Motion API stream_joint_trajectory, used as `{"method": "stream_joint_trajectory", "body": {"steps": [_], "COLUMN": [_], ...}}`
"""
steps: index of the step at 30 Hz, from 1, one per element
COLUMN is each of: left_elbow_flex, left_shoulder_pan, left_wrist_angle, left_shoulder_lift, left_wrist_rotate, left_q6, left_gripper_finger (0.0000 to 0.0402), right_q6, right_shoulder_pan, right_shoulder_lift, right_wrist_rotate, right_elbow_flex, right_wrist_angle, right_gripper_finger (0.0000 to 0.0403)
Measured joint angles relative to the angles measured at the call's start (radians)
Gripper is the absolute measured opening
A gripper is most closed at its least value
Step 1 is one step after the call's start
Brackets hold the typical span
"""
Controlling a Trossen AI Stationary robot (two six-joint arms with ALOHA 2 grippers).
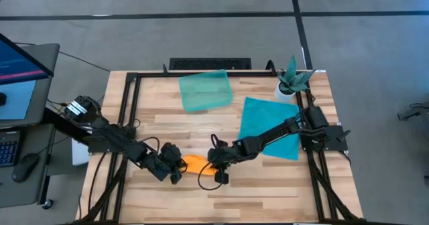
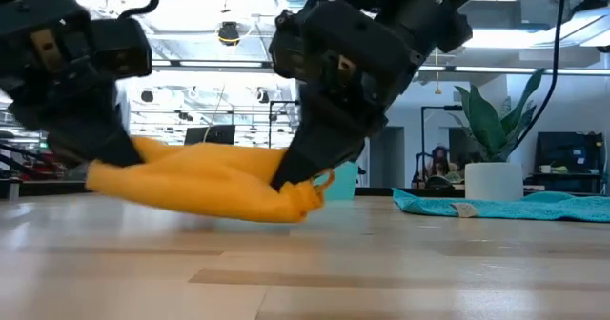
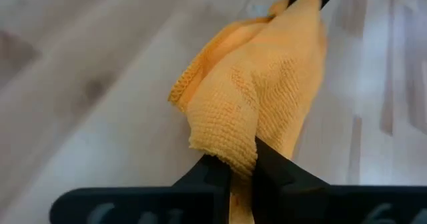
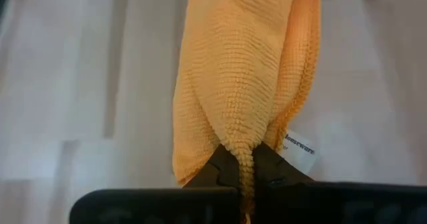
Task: Roll microfiber towels into tight, uniform cylinder then place into a basket
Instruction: Put the yellow towel into the blue bin
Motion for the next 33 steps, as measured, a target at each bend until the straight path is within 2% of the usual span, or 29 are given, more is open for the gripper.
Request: {"method": "stream_joint_trajectory", "body": {"steps": [7, 14, 19, 27, 33], "left_elbow_flex": [0.0, 0.0, 0.006, 0.066, 0.156], "left_shoulder_pan": [0.094, 0.241, 0.375, 0.563, 0.712], "left_wrist_angle": [-0.044, -0.109, -0.108, -0.132, -0.212], "left_shoulder_lift": [-0.099, -0.178, -0.208, -0.24, -0.269], "left_wrist_rotate": [0.005, 0.027, 0.042, 0.162, 0.164], "left_q6": [0.103, 0.251, 0.36, 0.526, 0.68], "left_gripper_finger": [0.0019, 0.0014, 0.0017, 0.0019, 0.0019], "right_q6": [-0.101, -0.17, -0.231, -0.347, -0.475], "right_shoulder_pan": [-0.085, -0.202, -0.284, -0.377, -0.461], "right_shoulder_lift": [-0.036, -0.092, -0.112, -0.125, -0.127], "right_wrist_rotate": [0.009, 0.01, 0.01, 0.005, 0.003], "right_elbow_flex": [0.0, 0.025, 0.105, 0.256, 0.337], "right_wrist_angle": [-0.059, -0.145, -0.236, -0.386, -0.453], "right_gripper_finger": [0.0015, 0.0015, 0.0015, 0.0015, 0.0015]}}
